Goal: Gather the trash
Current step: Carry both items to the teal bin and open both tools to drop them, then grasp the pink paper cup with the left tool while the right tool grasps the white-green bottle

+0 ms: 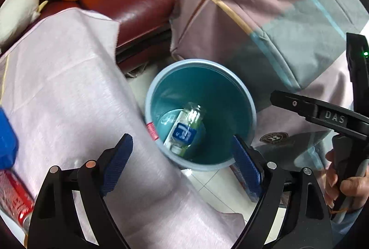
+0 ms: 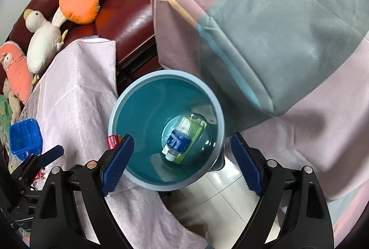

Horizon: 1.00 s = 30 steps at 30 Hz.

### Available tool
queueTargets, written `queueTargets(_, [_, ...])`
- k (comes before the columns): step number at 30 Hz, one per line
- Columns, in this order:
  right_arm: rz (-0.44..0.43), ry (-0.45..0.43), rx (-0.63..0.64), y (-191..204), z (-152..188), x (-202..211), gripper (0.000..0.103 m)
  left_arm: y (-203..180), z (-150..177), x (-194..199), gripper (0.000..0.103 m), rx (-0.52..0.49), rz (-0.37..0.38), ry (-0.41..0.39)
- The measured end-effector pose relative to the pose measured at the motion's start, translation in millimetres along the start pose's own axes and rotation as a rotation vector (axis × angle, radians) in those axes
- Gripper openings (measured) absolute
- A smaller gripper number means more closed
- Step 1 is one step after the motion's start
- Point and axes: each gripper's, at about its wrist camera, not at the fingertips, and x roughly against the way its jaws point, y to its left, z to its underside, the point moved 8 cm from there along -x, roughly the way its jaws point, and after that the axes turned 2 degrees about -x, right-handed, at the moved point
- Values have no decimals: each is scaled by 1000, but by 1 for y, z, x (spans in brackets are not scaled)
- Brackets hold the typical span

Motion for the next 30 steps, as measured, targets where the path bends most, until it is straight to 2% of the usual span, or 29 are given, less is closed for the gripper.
queueTargets(7, [-21,16,52,35,22,9,82,30,30,40,87,39,-25,-27])
queueTargets(15, [-56,28,128,87,64,27,82,66,82,88,87,53,-69,-40])
queueTargets(24, [-90,55,259,159,123,47,82,117,133,149,87,143,-104,-112])
queueTargets(30, [-130,104,327,203,170,52,82,149,167,175,87,196,-123,-139])
